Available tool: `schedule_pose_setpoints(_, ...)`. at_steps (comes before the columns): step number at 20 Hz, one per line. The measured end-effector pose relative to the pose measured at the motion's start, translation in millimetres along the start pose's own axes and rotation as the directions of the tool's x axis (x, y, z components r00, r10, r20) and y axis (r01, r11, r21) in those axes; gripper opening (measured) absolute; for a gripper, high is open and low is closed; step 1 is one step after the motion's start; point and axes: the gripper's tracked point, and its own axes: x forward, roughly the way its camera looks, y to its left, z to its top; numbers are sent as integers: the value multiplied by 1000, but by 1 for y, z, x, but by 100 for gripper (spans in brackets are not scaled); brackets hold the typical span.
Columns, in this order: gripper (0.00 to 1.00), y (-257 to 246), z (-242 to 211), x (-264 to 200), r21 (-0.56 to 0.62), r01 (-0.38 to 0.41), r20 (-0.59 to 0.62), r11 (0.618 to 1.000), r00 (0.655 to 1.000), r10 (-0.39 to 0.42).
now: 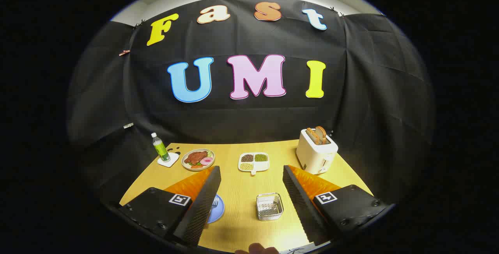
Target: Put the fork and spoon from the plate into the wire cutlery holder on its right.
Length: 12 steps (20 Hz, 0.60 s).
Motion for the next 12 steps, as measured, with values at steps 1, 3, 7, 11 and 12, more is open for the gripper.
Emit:
schedule_pose_setpoints(1, 99, -1, -1, 1, 0, 0, -1, 1000, 1000, 0)
schedule_pose_setpoints(3, 99, -3, -2, 2, 2, 3, -6, 1000, 1000, -3)
schedule_pose_setpoints(7, 99, -4, -3, 3, 5, -2, -8, 1000, 1000, 2)
schedule_pose_setpoints(11, 99, 1, -3, 5, 0, -16, -5, 1000, 1000, 16)
schedule_pose_setpoints(12, 99, 1, -5, 6, -3, -19, -8, 1000, 1000, 19)
